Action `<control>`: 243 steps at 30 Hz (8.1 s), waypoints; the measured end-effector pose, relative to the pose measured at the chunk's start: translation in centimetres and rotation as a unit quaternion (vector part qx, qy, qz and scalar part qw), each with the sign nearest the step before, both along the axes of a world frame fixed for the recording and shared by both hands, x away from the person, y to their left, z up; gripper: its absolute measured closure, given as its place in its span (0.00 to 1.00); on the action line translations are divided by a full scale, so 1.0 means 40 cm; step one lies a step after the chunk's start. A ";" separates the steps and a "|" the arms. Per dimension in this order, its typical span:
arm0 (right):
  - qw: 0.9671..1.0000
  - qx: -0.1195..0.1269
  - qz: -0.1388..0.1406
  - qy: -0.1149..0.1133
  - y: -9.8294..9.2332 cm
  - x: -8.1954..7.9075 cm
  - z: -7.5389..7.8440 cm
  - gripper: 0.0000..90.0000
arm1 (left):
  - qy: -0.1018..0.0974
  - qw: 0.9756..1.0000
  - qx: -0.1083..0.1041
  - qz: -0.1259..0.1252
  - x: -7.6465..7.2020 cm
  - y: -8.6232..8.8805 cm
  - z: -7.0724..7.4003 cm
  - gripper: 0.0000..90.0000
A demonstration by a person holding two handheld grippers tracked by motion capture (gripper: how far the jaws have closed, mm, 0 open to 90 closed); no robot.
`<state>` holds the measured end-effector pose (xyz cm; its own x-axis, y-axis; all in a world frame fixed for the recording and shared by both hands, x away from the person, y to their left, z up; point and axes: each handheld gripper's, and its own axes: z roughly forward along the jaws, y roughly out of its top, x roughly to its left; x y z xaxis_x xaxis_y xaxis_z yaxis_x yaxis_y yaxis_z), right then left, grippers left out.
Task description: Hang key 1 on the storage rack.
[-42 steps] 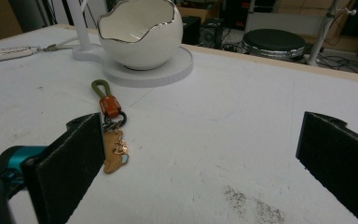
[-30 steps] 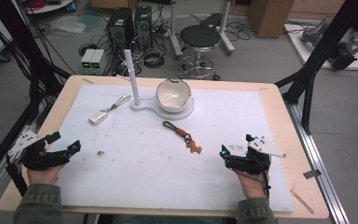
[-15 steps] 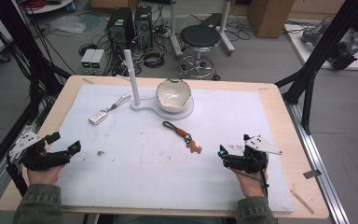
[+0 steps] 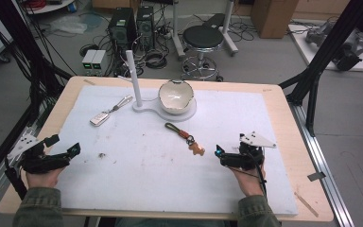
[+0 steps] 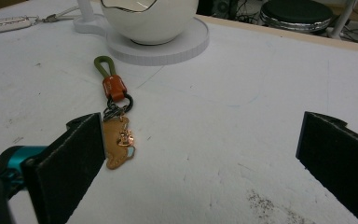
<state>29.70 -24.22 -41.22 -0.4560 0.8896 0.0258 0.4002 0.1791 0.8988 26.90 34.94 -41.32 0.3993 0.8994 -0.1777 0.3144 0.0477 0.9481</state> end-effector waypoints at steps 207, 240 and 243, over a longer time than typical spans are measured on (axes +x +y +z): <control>0.964 -0.026 0.226 0.138 0.354 0.298 0.254 0.85 | 0.007 1.000 0.005 -0.001 0.012 -0.004 -0.010 0.02; 0.960 -0.006 0.250 0.125 0.439 0.364 0.352 0.85 | 0.008 1.000 0.002 -0.005 0.015 -0.004 -0.012 0.02; 0.960 -0.007 0.251 0.125 0.448 0.369 0.362 0.85 | 0.008 1.000 0.002 -0.004 0.015 -0.003 -0.012 0.02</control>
<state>44.46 -6.30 -26.73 -0.8086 0.5603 0.1795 0.4627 0.4171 0.7822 27.50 34.81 -41.80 0.4036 0.8970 -0.1801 0.3299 0.0410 0.9431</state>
